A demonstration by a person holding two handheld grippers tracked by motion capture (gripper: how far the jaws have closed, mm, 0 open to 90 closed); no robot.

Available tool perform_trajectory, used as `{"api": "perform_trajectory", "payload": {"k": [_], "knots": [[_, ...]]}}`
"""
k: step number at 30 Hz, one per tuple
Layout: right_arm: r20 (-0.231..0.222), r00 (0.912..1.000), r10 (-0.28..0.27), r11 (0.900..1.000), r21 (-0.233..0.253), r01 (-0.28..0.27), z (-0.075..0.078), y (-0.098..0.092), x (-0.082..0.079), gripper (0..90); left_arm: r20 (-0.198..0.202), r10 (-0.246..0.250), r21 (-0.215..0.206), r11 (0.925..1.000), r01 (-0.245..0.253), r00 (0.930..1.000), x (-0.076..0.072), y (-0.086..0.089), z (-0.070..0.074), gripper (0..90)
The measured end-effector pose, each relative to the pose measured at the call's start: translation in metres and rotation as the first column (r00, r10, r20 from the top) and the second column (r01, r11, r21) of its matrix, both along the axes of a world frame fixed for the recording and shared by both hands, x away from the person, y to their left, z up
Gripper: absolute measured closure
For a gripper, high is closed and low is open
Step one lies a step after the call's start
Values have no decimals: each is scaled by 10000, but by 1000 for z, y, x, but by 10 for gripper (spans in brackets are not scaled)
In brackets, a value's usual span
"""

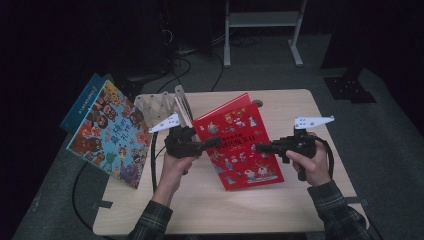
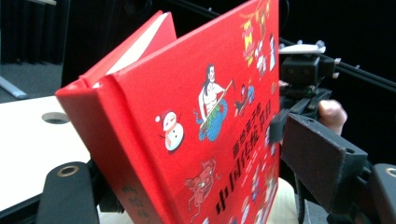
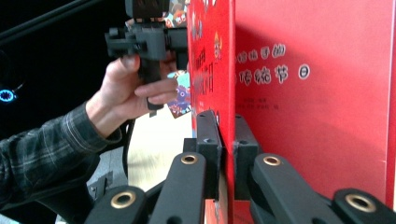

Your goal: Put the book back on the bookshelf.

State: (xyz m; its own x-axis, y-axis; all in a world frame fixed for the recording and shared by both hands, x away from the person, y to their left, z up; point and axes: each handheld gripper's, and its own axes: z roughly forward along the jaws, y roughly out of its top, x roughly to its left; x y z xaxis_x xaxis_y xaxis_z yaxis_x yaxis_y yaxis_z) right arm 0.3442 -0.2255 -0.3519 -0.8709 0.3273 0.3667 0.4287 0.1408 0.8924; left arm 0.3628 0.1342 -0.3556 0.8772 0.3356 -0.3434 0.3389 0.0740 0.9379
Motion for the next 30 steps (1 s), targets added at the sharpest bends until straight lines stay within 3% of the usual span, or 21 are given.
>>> {"api": "perform_trajectory", "payload": {"k": [8,21,26,27,30], "knots": [[-247,9985,496,9980,-388,-505,-10,8,0,842,264,-315,-297,9990,322,9992,-3,4,8,299],[-512,9930,1064,9924,-563,-1093,-19,15,0,840,761,-722,72,9974,719,9945,-7,9,16,409],[-594,9907,1221,9906,-546,-1254,-20,14,1,833,1006,-694,186,9975,679,9925,-8,11,17,525],[-587,9902,1271,9900,-545,-1303,-21,14,1,831,1036,-652,201,9978,634,9925,-8,11,17,582],[-600,9894,1320,9893,-538,-1352,-21,14,0,829,1057,-655,216,9977,636,9922,-9,13,17,617]]}}
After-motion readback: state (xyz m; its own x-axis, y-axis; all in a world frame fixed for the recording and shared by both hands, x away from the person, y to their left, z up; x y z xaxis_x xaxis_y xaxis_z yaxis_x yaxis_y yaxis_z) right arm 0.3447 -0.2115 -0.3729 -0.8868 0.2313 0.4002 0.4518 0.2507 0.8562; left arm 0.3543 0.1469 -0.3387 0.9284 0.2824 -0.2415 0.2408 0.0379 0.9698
